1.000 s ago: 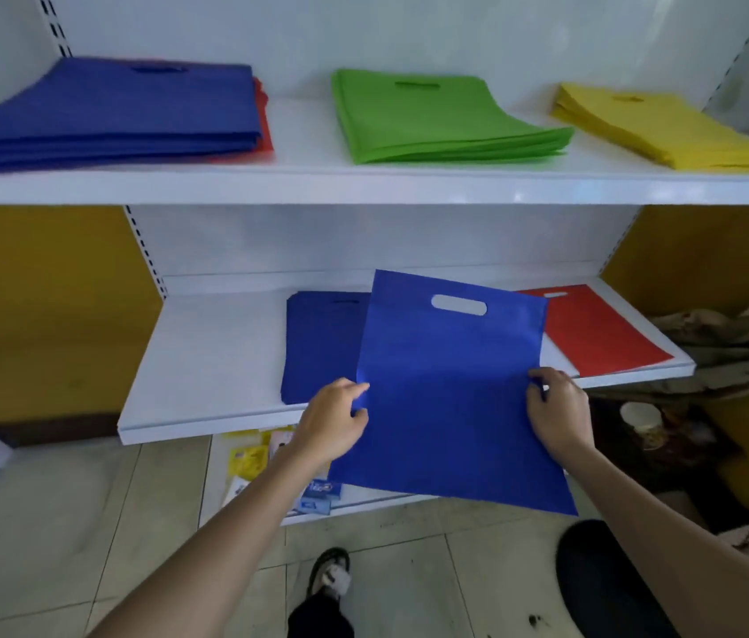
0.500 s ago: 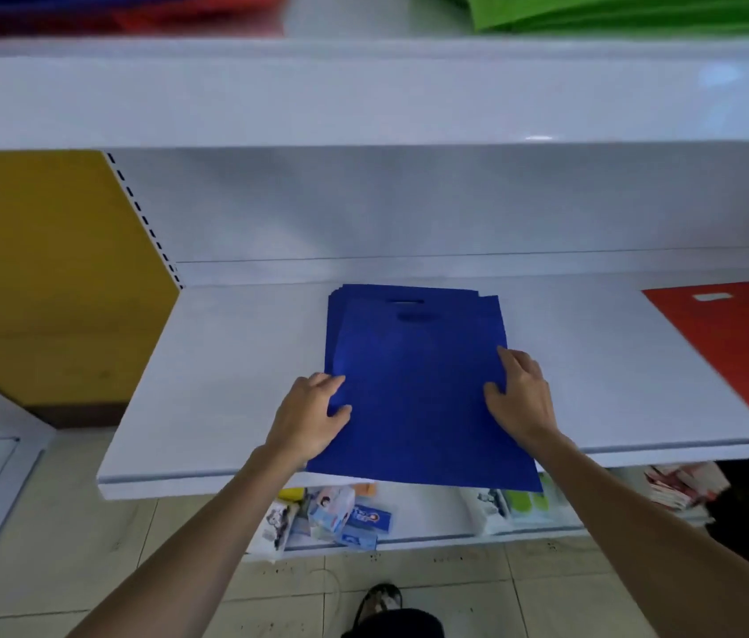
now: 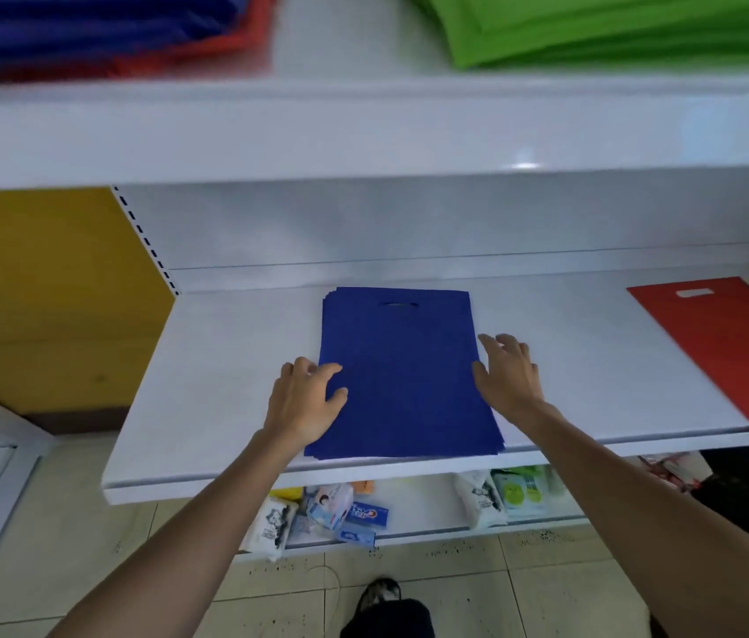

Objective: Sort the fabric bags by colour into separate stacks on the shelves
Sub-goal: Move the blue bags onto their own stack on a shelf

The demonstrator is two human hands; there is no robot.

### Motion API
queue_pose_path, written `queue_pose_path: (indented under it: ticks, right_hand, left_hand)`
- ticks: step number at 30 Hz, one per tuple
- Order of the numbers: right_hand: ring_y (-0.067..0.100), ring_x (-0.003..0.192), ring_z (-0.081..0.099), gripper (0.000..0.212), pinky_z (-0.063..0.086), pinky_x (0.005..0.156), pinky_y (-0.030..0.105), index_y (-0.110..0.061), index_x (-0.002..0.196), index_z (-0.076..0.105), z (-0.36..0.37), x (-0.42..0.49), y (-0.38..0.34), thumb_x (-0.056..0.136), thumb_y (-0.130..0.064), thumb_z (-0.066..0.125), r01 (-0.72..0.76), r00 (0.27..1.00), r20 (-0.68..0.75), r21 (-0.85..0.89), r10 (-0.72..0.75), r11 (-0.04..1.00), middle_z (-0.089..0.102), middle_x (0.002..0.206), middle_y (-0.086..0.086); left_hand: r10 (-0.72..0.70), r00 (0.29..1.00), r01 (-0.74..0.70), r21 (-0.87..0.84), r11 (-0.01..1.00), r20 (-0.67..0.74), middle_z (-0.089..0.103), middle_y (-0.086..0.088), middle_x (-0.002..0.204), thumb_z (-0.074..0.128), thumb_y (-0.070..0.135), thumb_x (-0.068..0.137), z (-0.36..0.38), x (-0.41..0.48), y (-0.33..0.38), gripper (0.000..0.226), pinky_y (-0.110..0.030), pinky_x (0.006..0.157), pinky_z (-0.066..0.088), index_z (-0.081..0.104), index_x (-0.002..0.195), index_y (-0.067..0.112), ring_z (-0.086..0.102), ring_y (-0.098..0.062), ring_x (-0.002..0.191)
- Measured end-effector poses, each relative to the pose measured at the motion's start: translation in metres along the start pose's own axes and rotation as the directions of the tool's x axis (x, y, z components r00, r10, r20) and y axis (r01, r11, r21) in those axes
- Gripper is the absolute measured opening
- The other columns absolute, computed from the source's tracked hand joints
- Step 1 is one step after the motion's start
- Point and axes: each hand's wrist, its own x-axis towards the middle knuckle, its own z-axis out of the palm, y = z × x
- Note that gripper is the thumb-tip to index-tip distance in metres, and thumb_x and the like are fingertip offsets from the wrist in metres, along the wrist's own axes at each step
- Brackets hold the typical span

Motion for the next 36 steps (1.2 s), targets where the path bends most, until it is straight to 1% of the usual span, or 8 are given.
queue_pose_path:
  ticks: [5,11,16,19,23,27,33,36]
  right_hand:
    - [0.028,0.124,0.042,0.045,0.042,0.094,0.038,-0.01,0.138,0.04,-0.077,-0.067,-0.009,0.093,-0.011,0.044,0.095,0.981,-0.178,0.125,-0.072,0.988,0.044,0.137,0.013]
    - [0.025,0.104,0.059,0.039,0.049,0.079,0.034,-0.01,0.129,0.046,-0.163,-0.162,-0.008,0.091,-0.013,0.051,0.224,0.912,-0.388,0.205,-0.131,0.953,0.058,0.121,0.009]
    - [0.019,0.097,0.056,0.033,0.04,0.071,0.027,-0.01,0.12,0.052,-0.229,-0.202,-0.026,0.088,-0.012,0.054,0.299,0.779,-0.622,0.256,-0.08,0.919,0.057,0.116,0.005]
    - [0.018,0.097,0.055,0.032,0.039,0.071,0.028,-0.009,0.119,0.052,-0.258,-0.21,-0.048,0.087,-0.011,0.054,0.349,0.722,-0.687,0.258,-0.083,0.901,0.056,0.116,0.004]
    - [0.022,0.098,0.055,0.031,0.039,0.071,0.029,-0.007,0.116,0.053,-0.283,-0.193,-0.089,0.085,-0.009,0.056,0.436,0.665,-0.725,0.182,-0.18,0.881,0.057,0.113,0.007]
    - [0.028,0.101,0.055,0.033,0.041,0.072,0.033,-0.004,0.118,0.053,-0.298,-0.156,-0.15,0.085,-0.007,0.054,0.502,0.63,-0.724,0.105,-0.281,0.858,0.058,0.113,0.01]
    - [0.03,0.103,0.054,0.033,0.042,0.077,0.034,-0.003,0.119,0.051,-0.292,-0.084,-0.244,0.087,-0.008,0.052,0.551,0.67,-0.641,0.09,-0.375,0.829,0.057,0.115,0.013]
    - [0.032,0.101,0.055,0.032,0.043,0.083,0.037,-0.002,0.118,0.051,-0.279,-0.047,-0.283,0.088,-0.012,0.052,0.528,0.739,-0.551,0.116,-0.388,0.841,0.057,0.115,0.016]
  left_hand:
    - [0.094,0.991,-0.095,-0.006,0.995,-0.093,0.048,-0.005,0.126,0.048,0.037,0.093,-0.061,-0.053,0.044,0.042,-0.03,0.092,0.041,0.049,0.132,0.023,0.043,-0.022,0.116]
    - [0.231,0.956,-0.247,-0.07,0.967,-0.182,0.05,-0.002,0.125,0.051,0.033,0.092,-0.127,-0.136,0.103,0.038,-0.028,0.094,0.039,0.053,0.127,0.019,0.042,-0.019,0.118]
    - [0.312,0.874,-0.376,-0.112,0.92,-0.373,0.052,-0.001,0.116,0.054,0.026,0.09,-0.191,-0.172,0.136,0.03,-0.025,0.093,0.035,0.059,0.118,0.017,0.043,-0.018,0.115]
    - [0.331,0.816,-0.41,-0.071,0.909,-0.474,0.054,-0.007,0.111,0.058,0.021,0.086,-0.237,-0.176,0.138,0.027,-0.029,0.092,0.036,0.063,0.112,0.013,0.046,-0.024,0.109]
    - [0.256,0.746,-0.372,-0.067,0.926,-0.615,0.055,-0.007,0.11,0.058,0.021,0.086,-0.304,-0.162,0.124,0.026,-0.03,0.089,0.037,0.064,0.11,0.014,0.046,-0.025,0.109]
    - [0.168,0.755,-0.28,-0.08,0.957,-0.633,0.053,-0.004,0.119,0.055,0.024,0.089,-0.351,-0.136,0.075,0.027,-0.028,0.089,0.034,0.061,0.114,0.017,0.042,-0.023,0.117]
    - [0.01,0.799,-0.08,-0.091,0.993,-0.601,0.054,-0.008,0.119,0.052,0.022,0.091,-0.388,-0.082,-0.031,0.027,-0.036,0.093,0.041,0.06,0.116,0.017,0.047,-0.026,0.113]
    - [-0.158,0.806,0.123,-0.099,0.987,-0.57,0.058,-0.011,0.118,0.052,0.026,0.089,-0.398,-0.051,-0.075,0.029,-0.039,0.091,0.046,0.061,0.114,0.013,0.053,-0.03,0.11]
